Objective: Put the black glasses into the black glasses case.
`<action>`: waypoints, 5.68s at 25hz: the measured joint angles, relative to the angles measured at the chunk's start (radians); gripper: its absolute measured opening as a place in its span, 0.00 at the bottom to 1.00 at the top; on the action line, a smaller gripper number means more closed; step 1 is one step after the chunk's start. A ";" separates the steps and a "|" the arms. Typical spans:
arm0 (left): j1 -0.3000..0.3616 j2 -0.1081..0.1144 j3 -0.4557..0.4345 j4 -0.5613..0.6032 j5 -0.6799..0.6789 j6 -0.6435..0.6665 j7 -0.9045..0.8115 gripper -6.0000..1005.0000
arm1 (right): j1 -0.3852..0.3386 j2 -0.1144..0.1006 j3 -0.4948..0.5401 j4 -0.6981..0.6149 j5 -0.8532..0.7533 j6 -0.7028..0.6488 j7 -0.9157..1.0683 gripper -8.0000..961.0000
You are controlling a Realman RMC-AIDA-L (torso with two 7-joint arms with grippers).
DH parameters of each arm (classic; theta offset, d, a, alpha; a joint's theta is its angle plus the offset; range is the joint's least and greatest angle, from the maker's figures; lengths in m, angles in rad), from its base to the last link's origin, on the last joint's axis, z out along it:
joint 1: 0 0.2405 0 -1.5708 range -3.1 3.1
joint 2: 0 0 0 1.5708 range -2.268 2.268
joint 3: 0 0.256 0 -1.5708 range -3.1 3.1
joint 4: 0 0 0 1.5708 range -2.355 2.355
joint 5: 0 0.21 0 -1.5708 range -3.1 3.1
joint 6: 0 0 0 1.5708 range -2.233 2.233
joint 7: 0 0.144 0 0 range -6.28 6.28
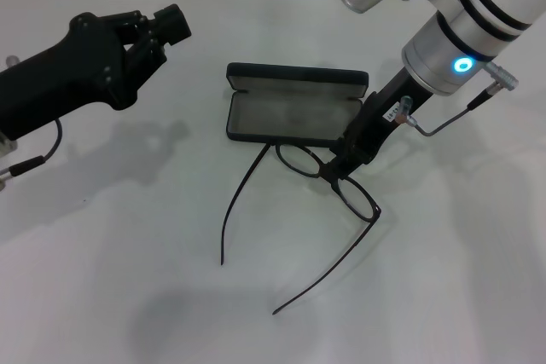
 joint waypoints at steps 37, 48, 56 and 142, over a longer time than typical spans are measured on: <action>0.016 0.010 -0.051 -0.078 0.007 0.063 0.025 0.05 | 0.025 0.077 0.022 -0.043 -0.181 0.088 0.139 0.45; 0.012 0.011 -0.051 -0.102 0.005 0.057 0.041 0.05 | 0.032 0.073 0.028 -0.052 -0.184 0.072 0.155 0.37; 0.012 0.012 -0.052 -0.102 0.002 0.055 0.041 0.05 | 0.033 0.066 0.028 -0.052 -0.186 0.051 0.188 0.32; -0.250 -0.017 0.232 -0.414 -0.154 0.228 0.158 0.04 | -0.675 0.092 0.973 -0.508 -0.027 -0.476 -0.585 0.05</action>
